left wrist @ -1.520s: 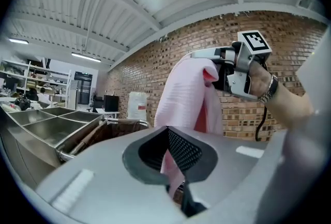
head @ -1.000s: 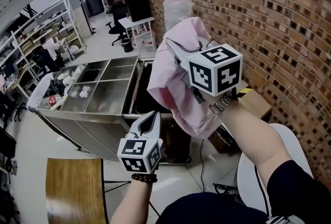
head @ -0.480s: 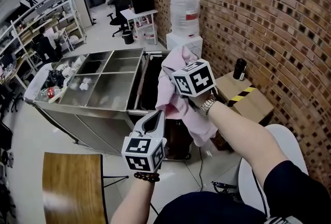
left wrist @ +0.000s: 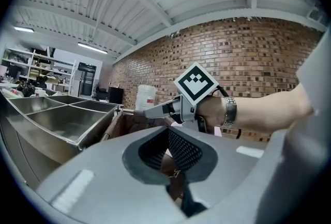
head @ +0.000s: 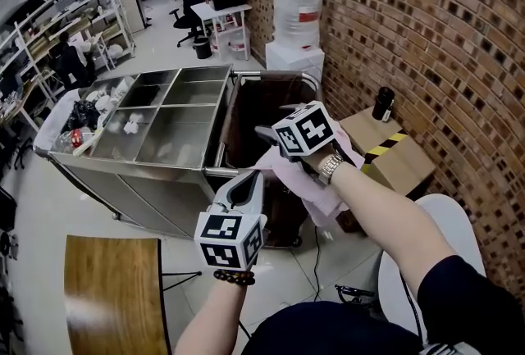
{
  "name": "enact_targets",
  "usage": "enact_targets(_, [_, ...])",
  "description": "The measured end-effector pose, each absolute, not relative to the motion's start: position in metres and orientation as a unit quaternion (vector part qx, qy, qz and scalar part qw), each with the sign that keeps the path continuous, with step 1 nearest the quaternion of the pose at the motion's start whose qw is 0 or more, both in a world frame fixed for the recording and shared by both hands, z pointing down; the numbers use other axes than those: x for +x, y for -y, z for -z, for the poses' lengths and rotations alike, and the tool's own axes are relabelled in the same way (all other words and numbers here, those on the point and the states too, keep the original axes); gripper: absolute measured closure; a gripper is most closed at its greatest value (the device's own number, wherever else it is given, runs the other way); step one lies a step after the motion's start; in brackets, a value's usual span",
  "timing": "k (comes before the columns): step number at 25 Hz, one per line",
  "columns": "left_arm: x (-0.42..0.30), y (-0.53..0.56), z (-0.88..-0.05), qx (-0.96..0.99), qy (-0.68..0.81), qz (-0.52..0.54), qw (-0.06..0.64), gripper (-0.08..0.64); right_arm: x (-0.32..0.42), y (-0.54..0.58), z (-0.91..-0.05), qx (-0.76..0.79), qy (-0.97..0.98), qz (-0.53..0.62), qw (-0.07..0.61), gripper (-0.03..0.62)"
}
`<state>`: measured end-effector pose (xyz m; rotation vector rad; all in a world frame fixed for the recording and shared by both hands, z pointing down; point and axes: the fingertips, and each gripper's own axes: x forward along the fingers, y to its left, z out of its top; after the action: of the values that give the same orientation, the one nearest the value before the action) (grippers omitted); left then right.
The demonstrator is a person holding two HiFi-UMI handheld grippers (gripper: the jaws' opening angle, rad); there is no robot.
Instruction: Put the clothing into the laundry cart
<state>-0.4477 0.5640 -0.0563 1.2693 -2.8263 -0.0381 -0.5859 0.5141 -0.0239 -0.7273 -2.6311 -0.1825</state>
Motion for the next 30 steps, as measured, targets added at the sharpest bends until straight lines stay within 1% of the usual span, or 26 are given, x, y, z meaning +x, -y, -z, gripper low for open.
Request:
enact_targets(3, [-0.449, -0.559, 0.057, 0.416, 0.909, 0.016, 0.022, 0.560, -0.580, -0.510, 0.029, -0.261, 0.944, 0.057, 0.192, 0.295])
enact_targets(4, [-0.448, -0.556, 0.057, 0.419, 0.908, 0.016, 0.023, 0.560, -0.577, -0.508, 0.032, -0.262, 0.945, 0.055, 0.188, 0.309])
enact_targets(8, [-0.444, -0.547, 0.051, 0.431, 0.902, 0.016, 0.027, 0.560, -0.560, -0.502, 0.040, -0.259, 0.949, 0.053, 0.172, 0.330])
enact_targets(13, [-0.440, -0.539, 0.045, 0.439, 0.898, 0.021, 0.030, 0.560, -0.535, -0.496, 0.054, -0.249, 0.956, 0.060, 0.142, 0.407])
enact_targets(18, [-0.432, -0.533, 0.046, 0.433, 0.900, 0.028, 0.028, 0.560, -0.507, -0.491, 0.068, -0.244, 0.961, 0.072, 0.113, 0.456])
enact_targets(21, [-0.422, -0.530, 0.051, 0.420, 0.906, 0.032, 0.026, 0.560, -0.483, -0.485, 0.078, -0.246, 0.962, 0.079, 0.092, 0.476])
enact_targets(30, [-0.377, -0.513, 0.043, 0.390, 0.920, 0.030, 0.026, 0.560, -0.411, -0.469, 0.086, -0.265, 0.960, 0.081, 0.050, 0.499])
